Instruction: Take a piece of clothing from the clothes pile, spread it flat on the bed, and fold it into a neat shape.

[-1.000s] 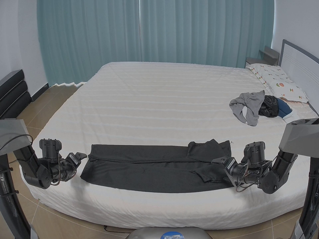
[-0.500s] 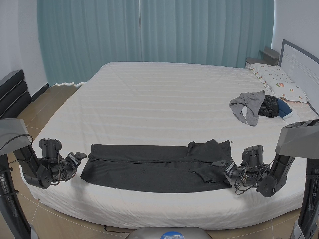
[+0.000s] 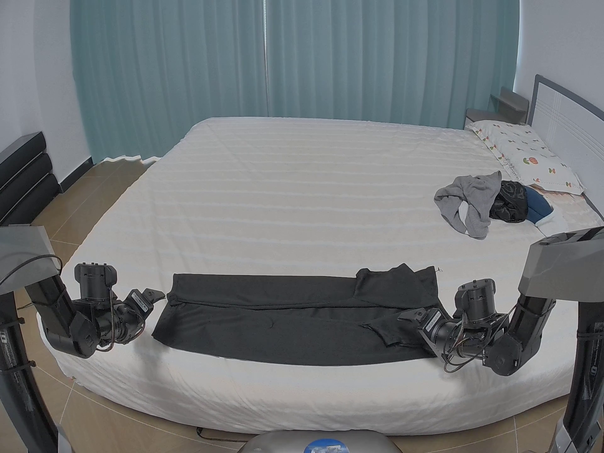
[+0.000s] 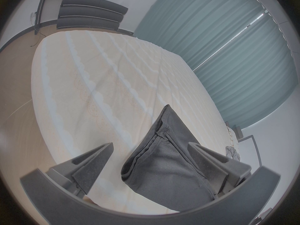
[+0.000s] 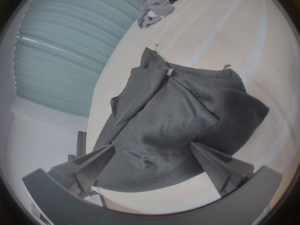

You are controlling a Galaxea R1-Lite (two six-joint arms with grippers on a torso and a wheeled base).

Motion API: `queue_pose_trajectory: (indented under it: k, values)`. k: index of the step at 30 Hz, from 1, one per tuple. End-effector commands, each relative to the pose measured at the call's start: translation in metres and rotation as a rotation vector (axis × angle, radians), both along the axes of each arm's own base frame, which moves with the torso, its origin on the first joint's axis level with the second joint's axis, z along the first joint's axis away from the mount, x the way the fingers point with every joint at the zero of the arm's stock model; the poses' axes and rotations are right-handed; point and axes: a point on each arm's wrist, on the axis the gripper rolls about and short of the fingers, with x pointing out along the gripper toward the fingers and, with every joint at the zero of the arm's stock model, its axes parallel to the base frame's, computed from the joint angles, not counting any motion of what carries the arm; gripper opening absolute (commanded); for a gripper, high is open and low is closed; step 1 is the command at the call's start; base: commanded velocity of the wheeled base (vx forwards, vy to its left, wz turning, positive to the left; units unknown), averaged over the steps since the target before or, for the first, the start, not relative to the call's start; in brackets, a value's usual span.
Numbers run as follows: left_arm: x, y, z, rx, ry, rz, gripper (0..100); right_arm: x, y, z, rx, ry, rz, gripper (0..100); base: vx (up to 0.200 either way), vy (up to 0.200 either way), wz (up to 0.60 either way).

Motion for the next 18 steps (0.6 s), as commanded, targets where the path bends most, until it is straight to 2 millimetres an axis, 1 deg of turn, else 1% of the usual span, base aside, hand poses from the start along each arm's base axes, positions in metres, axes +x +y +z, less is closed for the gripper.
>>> queue_pose_trajectory:
  k: [1, 5, 6, 18]
  values:
    - [0.0002, 0.0001, 0.0001, 0.000, -0.001, 0.001, 100, 0.0029, 0.0003, -0.0054, -0.016, 0.003, -0.014, 100, 0.000, 0.000, 0.00]
    - [0.0002, 0.0001, 0.0001, -0.001, -0.001, -0.001, 100, 0.0056, 0.0014, -0.0072, -0.021, -0.003, -0.022, 100, 0.000, 0.000, 0.00]
    - [0.0002, 0.0001, 0.0001, -0.001, -0.001, -0.001, 100, 0.0060, 0.0010, -0.0076, -0.023, -0.002, -0.025, 0, 0.000, 0.000, 0.00]
    - [0.0002, 0.0001, 0.0001, 0.000, -0.001, 0.001, 100, 0.0040, 0.0014, -0.0023, -0.018, -0.012, -0.023, 0, 0.000, 0.000, 0.00]
